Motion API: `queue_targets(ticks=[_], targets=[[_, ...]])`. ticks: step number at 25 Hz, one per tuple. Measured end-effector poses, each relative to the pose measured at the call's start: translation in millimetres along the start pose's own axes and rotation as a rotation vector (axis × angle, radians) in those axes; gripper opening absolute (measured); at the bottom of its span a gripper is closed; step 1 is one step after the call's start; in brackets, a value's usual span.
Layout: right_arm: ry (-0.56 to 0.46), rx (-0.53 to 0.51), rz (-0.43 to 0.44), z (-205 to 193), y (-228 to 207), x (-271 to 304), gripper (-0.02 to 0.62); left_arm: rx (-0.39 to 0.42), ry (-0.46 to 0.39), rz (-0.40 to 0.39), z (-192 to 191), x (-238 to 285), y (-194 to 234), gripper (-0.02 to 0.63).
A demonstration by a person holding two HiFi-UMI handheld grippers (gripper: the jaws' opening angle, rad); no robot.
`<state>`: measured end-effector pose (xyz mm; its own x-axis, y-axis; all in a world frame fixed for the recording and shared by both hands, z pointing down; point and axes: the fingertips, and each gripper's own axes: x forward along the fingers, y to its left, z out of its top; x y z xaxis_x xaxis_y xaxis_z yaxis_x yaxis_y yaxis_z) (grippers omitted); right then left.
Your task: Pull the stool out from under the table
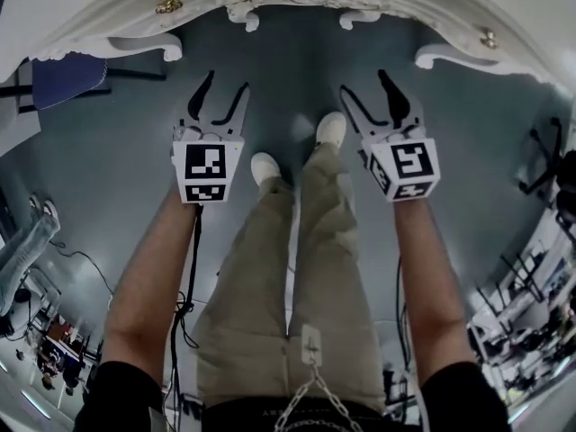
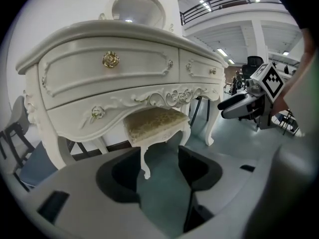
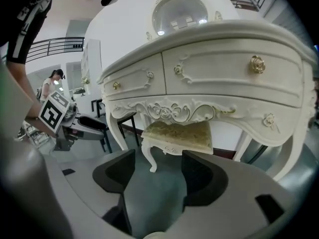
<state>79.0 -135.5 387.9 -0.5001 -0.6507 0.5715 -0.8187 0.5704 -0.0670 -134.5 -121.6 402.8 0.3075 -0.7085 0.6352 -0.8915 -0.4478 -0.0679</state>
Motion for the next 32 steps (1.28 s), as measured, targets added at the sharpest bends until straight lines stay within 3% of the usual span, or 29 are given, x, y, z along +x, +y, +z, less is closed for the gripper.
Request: queue_targets(ticks=[8, 19, 25, 32], targets=[[0.067, -0.074, 0.031, -29, -27, 44, 0.265, 0.009, 0.025, -0.002, -13, 46, -6, 0.222], [0.057, -0.104, -0.104, -49, -91, 92, 0.265, 0.033, -0.016, 0.095, -27, 107, 15, 0.222], [0.064, -0.174, -0.18, -52, -107, 121, 0.265, 0.144, -0.02, 0.151, -29, 133, 29, 0.222], [0.162, -0.254, -0.238, -74, -140, 152, 0.265, 0.239, 0.101, 0.201, -61, 162, 55, 0.222]])
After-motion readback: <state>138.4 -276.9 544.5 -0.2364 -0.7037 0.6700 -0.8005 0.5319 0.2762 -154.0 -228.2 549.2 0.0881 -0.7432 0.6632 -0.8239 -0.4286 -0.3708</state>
